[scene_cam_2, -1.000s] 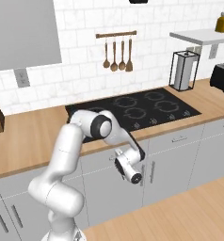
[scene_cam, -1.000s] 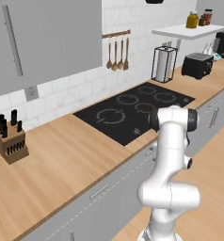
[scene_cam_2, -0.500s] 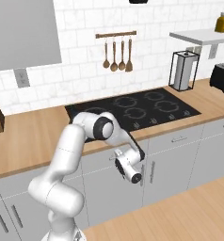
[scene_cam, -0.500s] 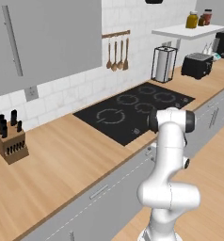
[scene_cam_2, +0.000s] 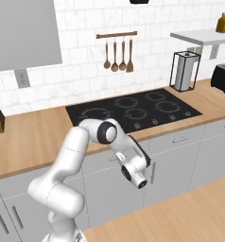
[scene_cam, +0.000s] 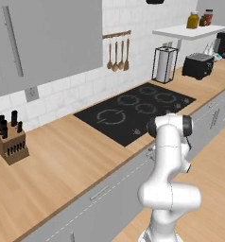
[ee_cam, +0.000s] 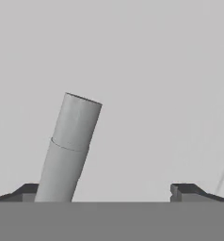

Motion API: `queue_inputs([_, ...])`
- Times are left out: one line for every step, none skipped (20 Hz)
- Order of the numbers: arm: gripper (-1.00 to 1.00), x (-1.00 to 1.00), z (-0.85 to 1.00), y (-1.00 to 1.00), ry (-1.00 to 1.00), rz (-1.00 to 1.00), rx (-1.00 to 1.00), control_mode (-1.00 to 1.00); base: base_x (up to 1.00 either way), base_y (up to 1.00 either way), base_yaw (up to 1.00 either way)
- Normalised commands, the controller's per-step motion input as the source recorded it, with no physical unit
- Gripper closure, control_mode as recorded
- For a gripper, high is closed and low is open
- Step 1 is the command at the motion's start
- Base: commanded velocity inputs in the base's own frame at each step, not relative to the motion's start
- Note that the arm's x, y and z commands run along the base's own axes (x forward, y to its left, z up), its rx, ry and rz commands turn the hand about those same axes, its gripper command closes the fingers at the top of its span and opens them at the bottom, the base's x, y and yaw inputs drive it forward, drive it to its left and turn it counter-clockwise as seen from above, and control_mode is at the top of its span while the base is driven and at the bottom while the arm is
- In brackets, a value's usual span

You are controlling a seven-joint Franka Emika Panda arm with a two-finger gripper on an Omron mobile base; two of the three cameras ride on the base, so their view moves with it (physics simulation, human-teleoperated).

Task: Take a straw from the drawer in front and place it inside the glass cup on the dining counter.

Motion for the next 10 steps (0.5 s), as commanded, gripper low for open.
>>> queue_inputs([1.0, 0.54, -0.55, 0.42, 0.29, 0.0, -0.33, -1.0, 0.0, 0.0, 0.0])
queue_inputs([1.0, 0.54, -0.54, 0.47, 0.33, 0.0, -0.35, -1.0, 0.0, 0.0, 0.0])
queue_inputs([1.0, 0.5, -0.52, 0.47, 0.36, 0.0, -0.37, -1.0, 0.0, 0.0, 0.0])
queue_inputs([1.0, 0.48, -0.5, 0.46, 0.42, 0.0, -0.41, -1.0, 0.0, 0.0, 0.0])
queue_inputs([1.0, 0.46, -0.43, 0.47, 0.47, 0.0, -0.45, -1.0, 0.0, 0.0, 0.0])
queue_inputs([1.0, 0.44, -0.4, 0.57, 0.49, 0.0, -0.51, -1.0, 0.0, 0.0, 0.0])
queue_inputs([1.0, 0.46, -0.36, 0.71, 0.5, -0.02, -0.57, -1.0, 0.0, 0.0, 0.0])
queue_inputs([1.0, 0.47, -0.33, 0.86, 0.51, -0.05, -0.62, -1.0, 0.0, 0.0, 0.0])
queue_inputs([1.0, 0.46, -0.3, 0.99, 0.51, -0.08, -0.67, -1.0, 0.0, 0.0, 0.0])
queue_inputs([1.0, 0.4, -0.4, 1.0, 0.55, -0.11, -0.73, -1.0, 0.0, 0.0, 0.0])
